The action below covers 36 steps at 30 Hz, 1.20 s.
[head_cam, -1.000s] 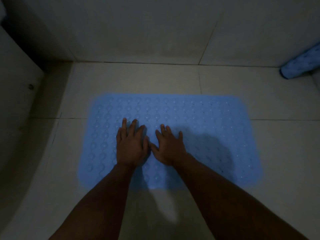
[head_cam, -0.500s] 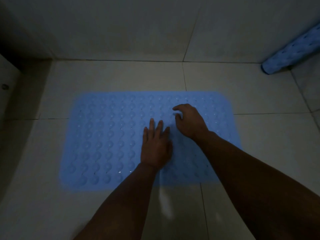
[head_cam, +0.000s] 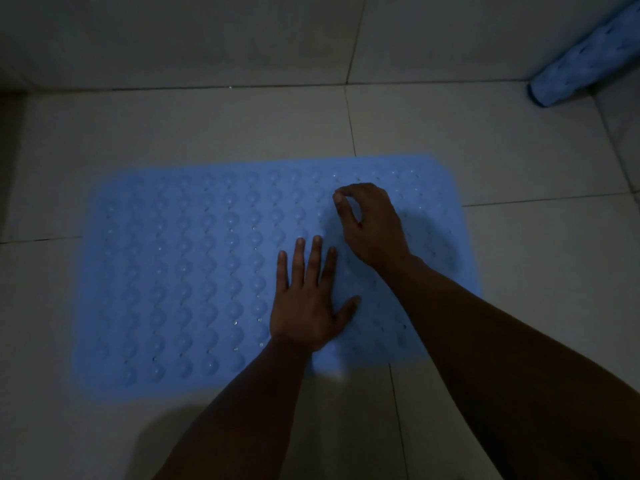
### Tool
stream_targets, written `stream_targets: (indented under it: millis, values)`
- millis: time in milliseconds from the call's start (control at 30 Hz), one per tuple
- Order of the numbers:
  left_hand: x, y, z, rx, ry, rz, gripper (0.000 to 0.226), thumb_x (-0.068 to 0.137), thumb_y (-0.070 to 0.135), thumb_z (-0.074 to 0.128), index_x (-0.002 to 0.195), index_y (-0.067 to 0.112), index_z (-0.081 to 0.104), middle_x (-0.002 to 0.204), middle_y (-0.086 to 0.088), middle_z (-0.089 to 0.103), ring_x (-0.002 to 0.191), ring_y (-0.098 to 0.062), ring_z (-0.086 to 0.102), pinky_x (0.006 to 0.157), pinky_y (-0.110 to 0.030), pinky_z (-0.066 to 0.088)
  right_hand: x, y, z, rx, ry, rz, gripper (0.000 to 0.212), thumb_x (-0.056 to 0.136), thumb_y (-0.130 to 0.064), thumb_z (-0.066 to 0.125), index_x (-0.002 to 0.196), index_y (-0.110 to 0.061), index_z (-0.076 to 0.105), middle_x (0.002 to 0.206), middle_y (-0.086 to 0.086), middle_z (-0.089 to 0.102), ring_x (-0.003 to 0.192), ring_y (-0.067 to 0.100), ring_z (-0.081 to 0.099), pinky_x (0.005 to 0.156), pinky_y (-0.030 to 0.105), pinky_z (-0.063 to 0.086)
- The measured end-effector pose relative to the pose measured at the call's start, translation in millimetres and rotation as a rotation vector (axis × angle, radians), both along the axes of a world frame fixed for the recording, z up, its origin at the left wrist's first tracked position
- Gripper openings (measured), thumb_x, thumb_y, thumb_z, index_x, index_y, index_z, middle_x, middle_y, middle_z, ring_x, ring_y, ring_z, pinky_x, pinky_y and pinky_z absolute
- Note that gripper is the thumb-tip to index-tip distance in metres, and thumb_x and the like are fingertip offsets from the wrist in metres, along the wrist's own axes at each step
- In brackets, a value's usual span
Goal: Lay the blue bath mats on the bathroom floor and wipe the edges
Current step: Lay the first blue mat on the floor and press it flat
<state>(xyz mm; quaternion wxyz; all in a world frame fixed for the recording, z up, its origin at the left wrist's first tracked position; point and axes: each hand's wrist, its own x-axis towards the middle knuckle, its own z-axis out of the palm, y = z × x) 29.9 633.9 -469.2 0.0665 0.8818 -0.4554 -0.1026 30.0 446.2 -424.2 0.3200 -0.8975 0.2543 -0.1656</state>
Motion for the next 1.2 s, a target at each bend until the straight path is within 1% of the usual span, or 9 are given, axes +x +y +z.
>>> stream_targets:
  millis: [133,300,367,433,500,600,667,800,1200]
  values:
    - [1,-1,1,0.015,0.03,-0.008,0.098,0.094,0.08,0.025,0.163,0.015,0.004,0.171,-0.011,-0.009,0.156,-0.034,-0.016,0.124,-0.062,0.001,-2,-2,2,0.003,0.006,-0.002,0.044,0.101,-0.051,0.043,0.113,-0.018,0.07,0.114,0.0,0.068,0.113,0.02,0.059,0.097,0.032,0.046]
    - [8,-5,13,0.039,0.173,0.012,0.091,0.093,0.077,0.02,0.164,0.02,0.01,0.171,-0.007,-0.007,0.156,-0.031,-0.016,0.125,-0.058,-0.005,-20,4,16,-0.049,0.032,-0.04,0.043,0.1,-0.052,0.042,0.112,-0.022,0.07,0.113,-0.001,0.069,0.112,0.022,0.06,0.096,0.042,0.049]
    - [19,-4,22,-0.004,0.202,0.036,0.079,0.094,0.066,0.02,0.159,0.022,0.03,0.17,-0.006,0.017,0.158,-0.03,0.005,0.126,-0.053,0.009,-32,11,13,-0.065,0.074,-0.058,0.042,0.1,-0.051,0.042,0.113,-0.022,0.069,0.113,0.001,0.069,0.111,0.024,0.061,0.095,0.043,0.05]
    - [30,1,32,-0.123,0.153,0.076,0.068,0.091,0.052,0.027,0.146,0.021,0.052,0.155,-0.006,0.048,0.151,-0.031,0.032,0.116,-0.049,0.031,-45,22,7,-0.089,0.143,-0.056,0.046,0.098,-0.05,0.04,0.118,-0.02,0.068,0.119,0.004,0.067,0.118,0.028,0.06,0.099,0.044,0.049]
    - [38,6,36,-0.208,0.102,0.147,0.061,0.091,0.044,0.031,0.137,0.019,0.061,0.143,-0.007,0.06,0.144,-0.034,0.043,0.108,-0.049,0.04,-56,34,-5,-0.125,0.258,0.012,0.057,0.098,-0.051,0.034,0.136,-0.016,0.059,0.141,0.011,0.057,0.138,0.032,0.047,0.112,0.049,0.04]
    - [40,9,37,-0.19,0.06,0.201,0.055,0.094,0.04,0.032,0.136,0.02,0.061,0.144,-0.008,0.059,0.146,-0.034,0.04,0.11,-0.051,0.04,-79,54,-29,-0.2,0.458,0.117,0.073,0.098,-0.057,0.021,0.158,-0.016,0.027,0.167,0.011,0.02,0.156,0.029,0.011,0.123,0.059,0.012]
    - [38,11,36,-0.174,0.044,0.189,0.054,0.095,0.039,0.034,0.138,0.02,0.06,0.146,-0.008,0.057,0.148,-0.034,0.036,0.112,-0.052,0.038,-92,65,-43,-0.288,0.482,0.135,0.077,0.099,-0.061,0.021,0.16,-0.014,0.02,0.169,0.011,0.01,0.157,0.028,0.003,0.123,0.061,0.006]
    - [36,14,31,-0.168,0.048,0.185,0.05,0.097,0.038,0.039,0.138,0.02,0.06,0.148,-0.008,0.055,0.15,-0.033,0.033,0.113,-0.052,0.037,-94,72,-48,-0.339,0.453,0.103,0.08,0.1,-0.062,0.031,0.16,-0.011,0.02,0.169,0.013,0.01,0.157,0.029,0.002,0.123,0.061,0.006]
    - [43,-11,30,-0.204,0.039,0.178,0.047,0.1,0.04,0.038,0.138,0.023,0.058,0.155,-0.004,0.048,0.154,-0.029,0.024,0.112,-0.05,0.031,-93,69,-50,-0.377,0.398,0.072,0.077,0.101,-0.062,0.028,0.158,-0.011,0.027,0.168,0.011,0.014,0.157,0.027,0.006,0.122,0.06,0.012]
